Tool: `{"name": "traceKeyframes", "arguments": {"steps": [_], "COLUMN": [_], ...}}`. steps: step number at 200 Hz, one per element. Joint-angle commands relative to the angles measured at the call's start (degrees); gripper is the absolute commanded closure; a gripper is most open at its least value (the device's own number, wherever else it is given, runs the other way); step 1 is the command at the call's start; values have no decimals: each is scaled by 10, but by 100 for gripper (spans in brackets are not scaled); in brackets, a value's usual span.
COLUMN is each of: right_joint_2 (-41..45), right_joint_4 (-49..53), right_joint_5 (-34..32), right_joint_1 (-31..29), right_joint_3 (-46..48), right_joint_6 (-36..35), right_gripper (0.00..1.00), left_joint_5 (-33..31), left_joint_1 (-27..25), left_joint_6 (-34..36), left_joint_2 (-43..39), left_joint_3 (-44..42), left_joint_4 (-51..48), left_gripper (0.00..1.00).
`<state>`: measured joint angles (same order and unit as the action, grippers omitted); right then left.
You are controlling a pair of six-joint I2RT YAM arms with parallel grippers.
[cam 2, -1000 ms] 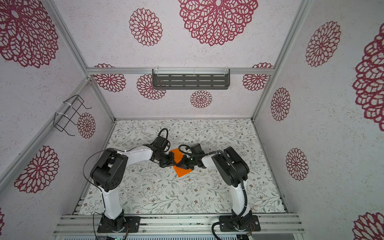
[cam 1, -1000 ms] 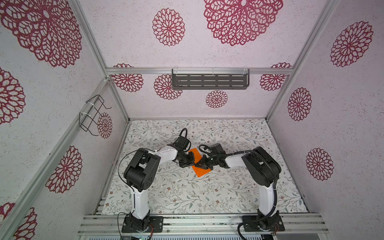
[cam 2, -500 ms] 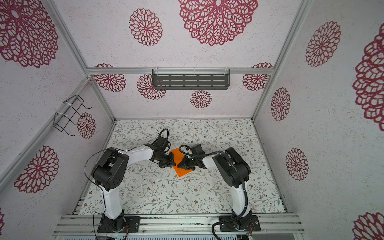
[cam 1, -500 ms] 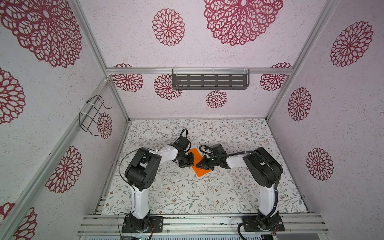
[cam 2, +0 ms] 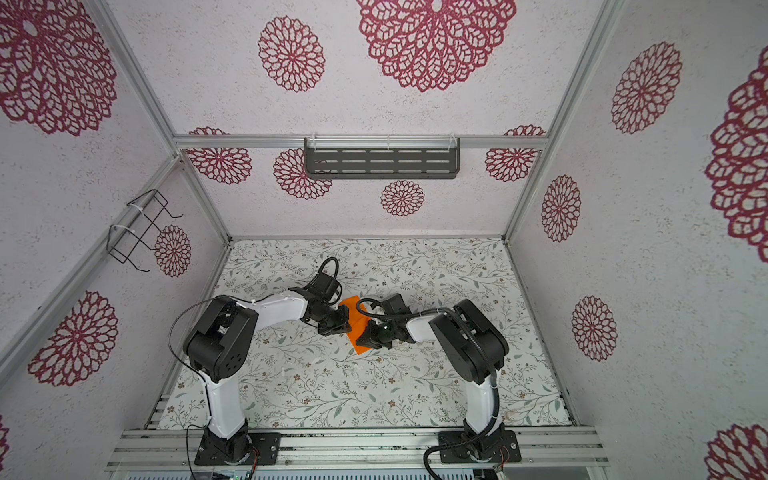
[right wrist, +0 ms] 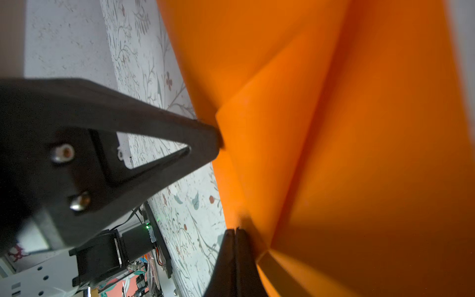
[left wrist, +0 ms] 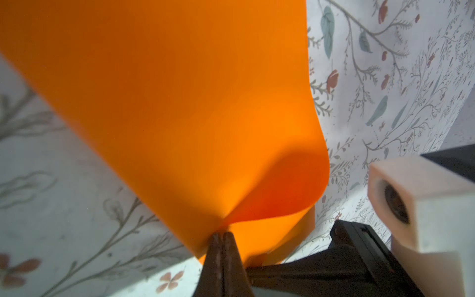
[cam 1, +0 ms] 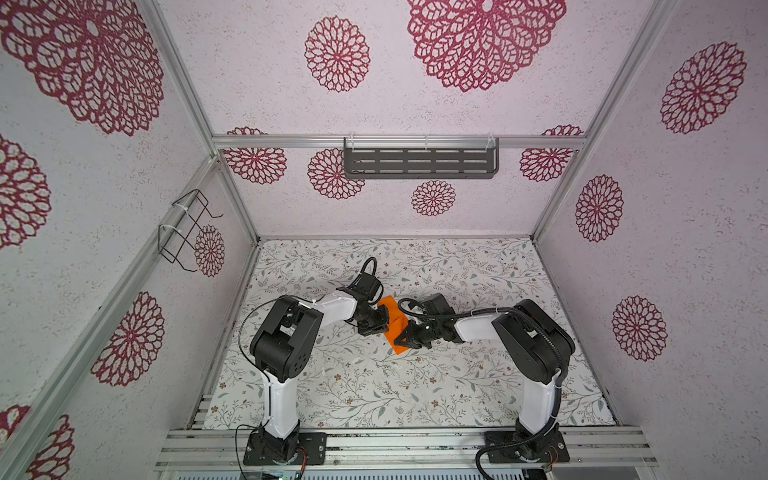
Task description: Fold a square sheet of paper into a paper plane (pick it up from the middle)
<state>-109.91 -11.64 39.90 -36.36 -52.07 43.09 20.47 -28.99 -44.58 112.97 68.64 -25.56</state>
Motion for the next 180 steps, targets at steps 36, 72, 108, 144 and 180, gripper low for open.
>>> {"name": "traceKeyframes", "arguments": {"steps": [36,72,108,144,180], "right_joint_2": [35,44,81,43,5], "right_joint_4": [49,63,41,38,29], "right_joint_5": [-2,-2,-32,-49,-53], "right_joint_1": [-15,-17,6,11,11], "right_joint_3": [37,39,17,-24,-54], "right_joint_6": [-39,-60,-70,-85,-80], "right_gripper": [99,98,97,97,97], "left_joint_5": [-60,-59,-57,-56,-53], "left_joint_1": [-2,-2,-2,-2,-2], "left_joint_6": [2,3,4,5,4], "left_joint_2": [26,26,25,24,27], "left_joint_3": [-14,-13,-13,-11,-11], "left_joint_4": [-51,-50,-50,-48,-49], "left_gripper": [100,100,100,100,100]}}
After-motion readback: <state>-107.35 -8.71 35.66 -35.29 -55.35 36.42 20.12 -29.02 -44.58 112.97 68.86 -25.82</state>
